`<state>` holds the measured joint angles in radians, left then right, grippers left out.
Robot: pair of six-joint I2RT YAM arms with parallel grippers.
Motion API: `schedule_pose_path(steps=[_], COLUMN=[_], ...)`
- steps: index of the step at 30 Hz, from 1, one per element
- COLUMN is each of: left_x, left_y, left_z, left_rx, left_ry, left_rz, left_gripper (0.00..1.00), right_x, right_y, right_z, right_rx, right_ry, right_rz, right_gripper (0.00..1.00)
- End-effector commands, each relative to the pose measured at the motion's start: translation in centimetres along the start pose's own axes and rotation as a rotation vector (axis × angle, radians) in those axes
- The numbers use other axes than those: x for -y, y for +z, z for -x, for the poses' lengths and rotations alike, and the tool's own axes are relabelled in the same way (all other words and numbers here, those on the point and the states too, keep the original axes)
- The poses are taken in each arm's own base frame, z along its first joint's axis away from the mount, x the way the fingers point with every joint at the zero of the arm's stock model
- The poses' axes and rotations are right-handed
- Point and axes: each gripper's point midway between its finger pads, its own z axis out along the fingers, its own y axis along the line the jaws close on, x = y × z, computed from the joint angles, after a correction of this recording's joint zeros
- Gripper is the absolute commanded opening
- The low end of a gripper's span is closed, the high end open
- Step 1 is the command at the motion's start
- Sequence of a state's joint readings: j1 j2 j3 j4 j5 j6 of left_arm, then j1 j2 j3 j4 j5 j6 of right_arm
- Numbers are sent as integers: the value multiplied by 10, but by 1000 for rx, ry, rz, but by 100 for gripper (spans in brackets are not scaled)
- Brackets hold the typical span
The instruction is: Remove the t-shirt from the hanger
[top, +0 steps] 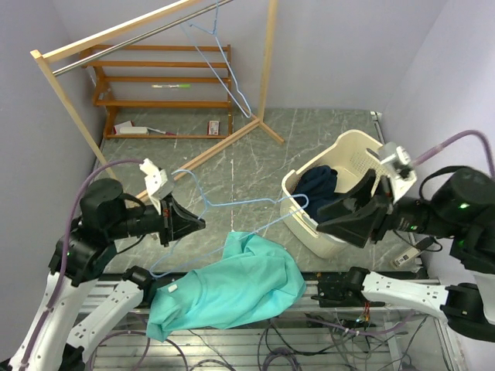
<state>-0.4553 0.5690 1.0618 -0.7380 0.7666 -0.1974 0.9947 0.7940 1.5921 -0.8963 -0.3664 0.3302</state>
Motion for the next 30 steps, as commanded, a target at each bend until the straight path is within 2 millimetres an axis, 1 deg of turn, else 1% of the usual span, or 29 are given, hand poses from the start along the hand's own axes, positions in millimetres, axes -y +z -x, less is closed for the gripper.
schedule_pose_path(steps=[1,3,6,9,12,16,22,28,29,30], left_x=[22,23,27,31,33,34,37,42,44,45], left_y=[0,0,-2,-6,-9,-12,-14,-16,-17,-17], left_z=[-9,-7,-2,2,4,5,9,19,20,21], left_rx=[-52,-50,-34,-20,-9,-2,22,57,63,69], left_ry=[47,52,63,75,81,90,104,109,110,111], left_rz=[-157,-170,-173,-176,-165,-156,-150,-163,-167,-169], left_gripper=[7,7,7,7,7,7,7,7,7,7], right_x=[1,19,34,40,39,37,36,35,37,39], right_y=[16,39,67,88,100,105,100,99,99,100], right_z=[38,38,29,17,4,-12,-36,-62,-67,-70], right_rx=[41,-10,-89,-144,-187,-241,-302,-357,-370,-380], right_ry=[-139,-167,-179,-185,-178,-154,-129,-86,-80,-77], right_rz=[4,-39,-47,-20,33,79,105,144,139,134], right_gripper=[43,45,48,52,56,57,56,55,51,42])
